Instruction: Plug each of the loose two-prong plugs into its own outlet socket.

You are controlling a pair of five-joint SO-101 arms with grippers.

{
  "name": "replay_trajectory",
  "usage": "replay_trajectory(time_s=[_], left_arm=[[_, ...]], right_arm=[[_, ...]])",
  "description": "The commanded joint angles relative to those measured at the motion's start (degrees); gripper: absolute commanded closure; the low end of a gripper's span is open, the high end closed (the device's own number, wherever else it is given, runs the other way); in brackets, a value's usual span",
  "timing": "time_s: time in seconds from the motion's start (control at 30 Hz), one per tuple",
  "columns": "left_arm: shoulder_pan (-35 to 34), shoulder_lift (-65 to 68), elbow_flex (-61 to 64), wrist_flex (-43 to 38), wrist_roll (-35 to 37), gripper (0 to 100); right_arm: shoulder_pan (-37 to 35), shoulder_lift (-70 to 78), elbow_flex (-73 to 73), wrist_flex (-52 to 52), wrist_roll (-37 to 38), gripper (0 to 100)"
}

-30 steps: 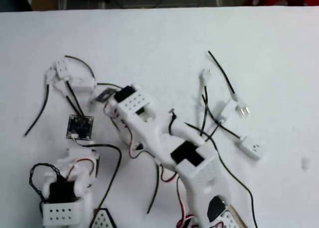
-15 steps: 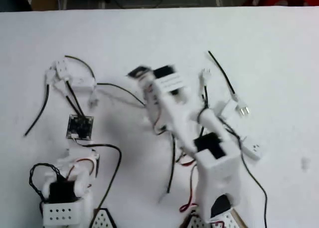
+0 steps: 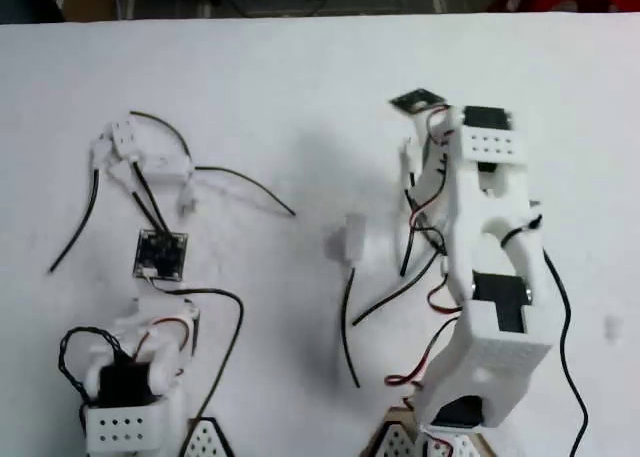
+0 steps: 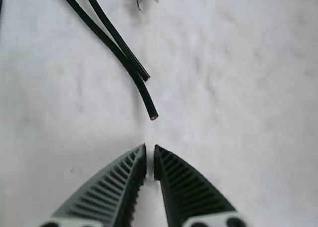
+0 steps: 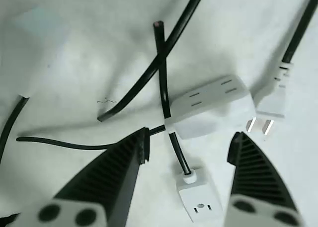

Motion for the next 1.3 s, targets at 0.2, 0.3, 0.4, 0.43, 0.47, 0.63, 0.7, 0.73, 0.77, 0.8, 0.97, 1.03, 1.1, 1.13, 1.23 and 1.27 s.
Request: replay_trajectory(time_s=[0.2,0.3,0.4,0.43,0.47,0.63,0.7,0.73,0.77,0.8,0.97,1.03,1.1,1.13,1.23,1.27], left_arm=[[0.84,-0.13,-0.26,-1.76,-0.44,95],[-0.04,-0.13,-1.14,-1.93,-0.44,95],[-5.23,-0.22,-4.40,-2.02,-0.44,95],[-7.87,-0.22,-5.63,-2.55,-0.35,95],[-10.86,-0.22,-6.51,-4.31,-0.26,95],[-31.34,-0.31,-2.81,-21.71,-0.09,95],[-37.76,0.04,0.00,-29.45,0.00,95],[-39.60,0.04,-0.35,-29.80,0.00,95],[-40.57,0.22,-0.09,-29.80,0.00,95],[-41.01,0.31,-0.09,-29.80,0.00,95],[-40.92,0.31,-0.18,-28.66,-0.09,95],[-40.92,0.31,-0.18,-28.66,-0.09,95],[-40.92,0.31,-0.18,-28.66,-0.18,95],[-40.92,0.31,-0.18,-28.66,-0.26,95],[-41.01,0.31,-0.18,-28.66,-0.26,95],[-41.01,0.31,-0.18,-28.66,-0.26,95]], right_arm=[[-11.30,-11.21,-0.18,6.55,-11.34,74.3],[-16.57,-12.62,0.00,6.20,-17.05,74.3],[-20.44,-11.12,0.00,3.56,-21.71,74.3],[-21.58,-10.07,0.00,2.68,-23.91,74.3],[-22.29,-8.92,0.00,1.89,-26.29,74.3],[-23.25,-1.01,0.00,-0.48,-37.71,74.3],[-23.25,1.98,-0.09,-0.57,-38.68,74.4],[-23.25,3.47,-0.26,-0.57,-38.68,74.4],[-23.25,4.35,-0.35,-1.10,-38.77,74.4],[-23.25,5.41,-0.35,-1.54,-38.77,74.4],[-21.49,6.29,-0.35,-1.63,-38.07,74.4],[-20.62,6.29,-0.44,-1.63,-36.13,74.4],[-19.38,6.29,-0.09,-1.27,-34.29,74.4],[-18.51,6.29,0.00,-1.19,-33.67,74.4],[-15.08,6.37,-0.09,0.48,-31.47,74.4],[-13.76,6.29,-0.26,0.92,-30.33,74.4]])
